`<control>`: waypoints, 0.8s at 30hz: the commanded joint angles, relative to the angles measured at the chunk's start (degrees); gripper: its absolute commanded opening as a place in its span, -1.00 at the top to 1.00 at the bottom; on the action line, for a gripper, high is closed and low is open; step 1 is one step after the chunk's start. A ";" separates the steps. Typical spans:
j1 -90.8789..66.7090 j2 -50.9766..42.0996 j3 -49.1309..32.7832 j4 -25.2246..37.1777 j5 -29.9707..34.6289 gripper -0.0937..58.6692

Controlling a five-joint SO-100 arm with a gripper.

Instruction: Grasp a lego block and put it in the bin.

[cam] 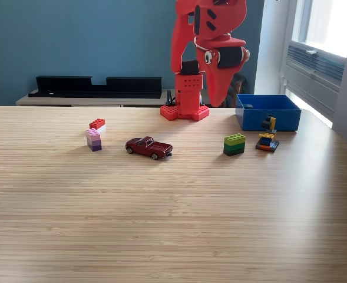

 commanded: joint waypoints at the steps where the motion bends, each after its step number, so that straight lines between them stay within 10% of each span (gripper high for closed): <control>1: 0.62 1.14 -3.52 0.88 0.35 0.99; 24: 2.37 0.53 -11.25 0.70 0.97 0.99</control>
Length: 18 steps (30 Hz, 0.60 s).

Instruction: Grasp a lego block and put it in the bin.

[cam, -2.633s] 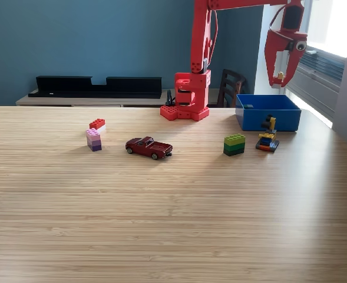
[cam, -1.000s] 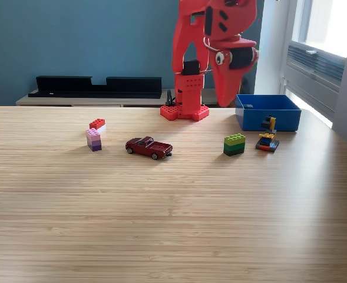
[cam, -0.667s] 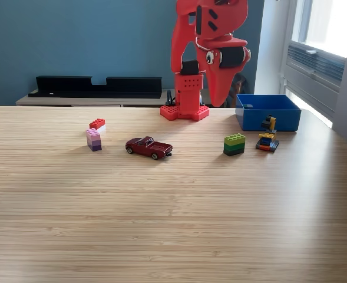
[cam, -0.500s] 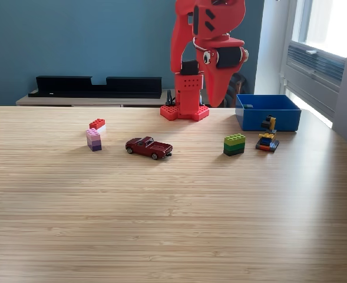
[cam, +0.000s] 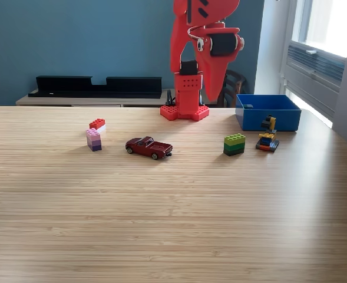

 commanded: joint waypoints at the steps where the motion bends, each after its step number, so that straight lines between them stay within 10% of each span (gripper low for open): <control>1: -1.93 0.97 -3.78 0.70 -0.44 0.99; 5: -5.45 0.97 -1.14 0.70 -2.64 0.98; 11: -12.30 0.97 5.01 0.70 -5.10 0.27; 18: -16.00 0.97 8.26 0.70 -7.21 0.07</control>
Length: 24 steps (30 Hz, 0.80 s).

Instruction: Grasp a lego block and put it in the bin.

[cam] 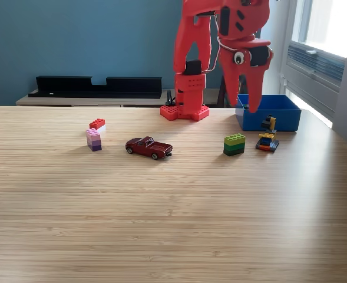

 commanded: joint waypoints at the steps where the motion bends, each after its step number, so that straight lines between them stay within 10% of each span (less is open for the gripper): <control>1: -1.41 1.14 0.35 0.70 -2.02 0.06; 24: -2.81 8.17 29.36 -21.09 -9.84 0.04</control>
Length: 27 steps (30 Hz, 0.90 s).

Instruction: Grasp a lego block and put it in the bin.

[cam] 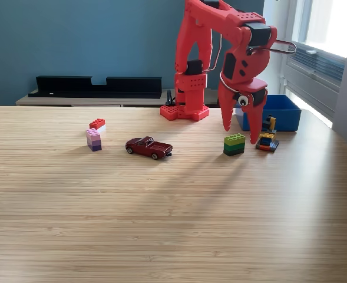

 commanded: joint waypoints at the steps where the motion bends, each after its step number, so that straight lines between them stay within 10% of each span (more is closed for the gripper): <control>1: 0.00 8.88 3.43 -4.31 -0.62 0.04; 18: 0.97 11.07 15.82 -21.45 -0.97 0.24; 27: 3.60 11.07 15.64 -24.70 -0.26 0.83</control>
